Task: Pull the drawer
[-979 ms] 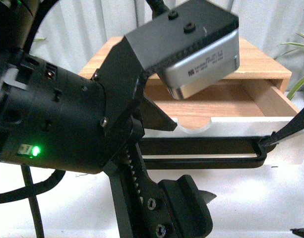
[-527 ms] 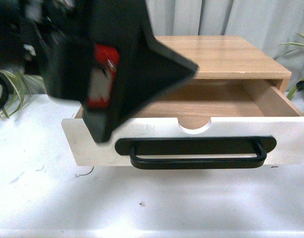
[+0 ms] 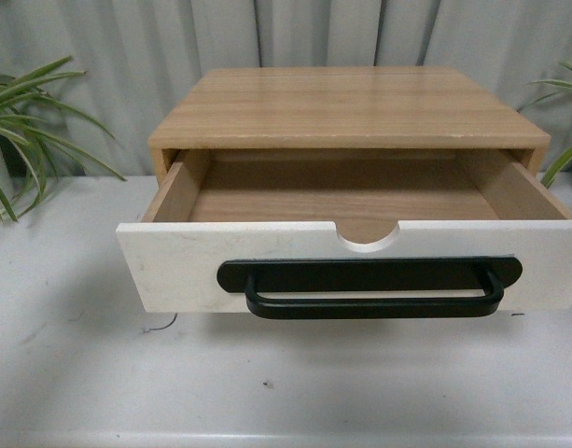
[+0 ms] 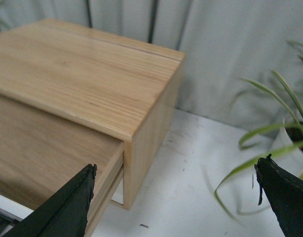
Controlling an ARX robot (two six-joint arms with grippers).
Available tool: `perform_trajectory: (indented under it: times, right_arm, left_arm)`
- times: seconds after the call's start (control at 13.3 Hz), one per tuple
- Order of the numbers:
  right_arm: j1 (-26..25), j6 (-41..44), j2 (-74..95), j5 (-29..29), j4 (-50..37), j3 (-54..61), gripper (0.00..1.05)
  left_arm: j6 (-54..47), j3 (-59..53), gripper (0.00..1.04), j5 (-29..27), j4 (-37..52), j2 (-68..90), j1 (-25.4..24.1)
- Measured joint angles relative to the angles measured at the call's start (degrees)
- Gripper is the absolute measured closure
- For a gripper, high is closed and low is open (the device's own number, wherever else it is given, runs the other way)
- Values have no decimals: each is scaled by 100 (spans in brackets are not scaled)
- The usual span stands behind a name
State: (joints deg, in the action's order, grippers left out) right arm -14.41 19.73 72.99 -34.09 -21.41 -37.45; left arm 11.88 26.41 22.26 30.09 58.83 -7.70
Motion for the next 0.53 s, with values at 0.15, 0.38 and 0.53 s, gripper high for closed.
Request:
perform_trajectory:
  times: [0.15,0.38,0.53]
  right_arm:
    - [-308,-1919,-627,157,-232,485,6]
    - [146,-2168,-1974,1814,-966,1672,32]
    - [374,-2039,-2719,2387,-1016,2251,58]
  left_arm:
    - [-7,-391,7,-74,-256,-581,-885]
    - [-848,-1349,38,-144,-197,-1665,-1397]
    - [-1078,-1650,66,-555,-323,-2223,-844]
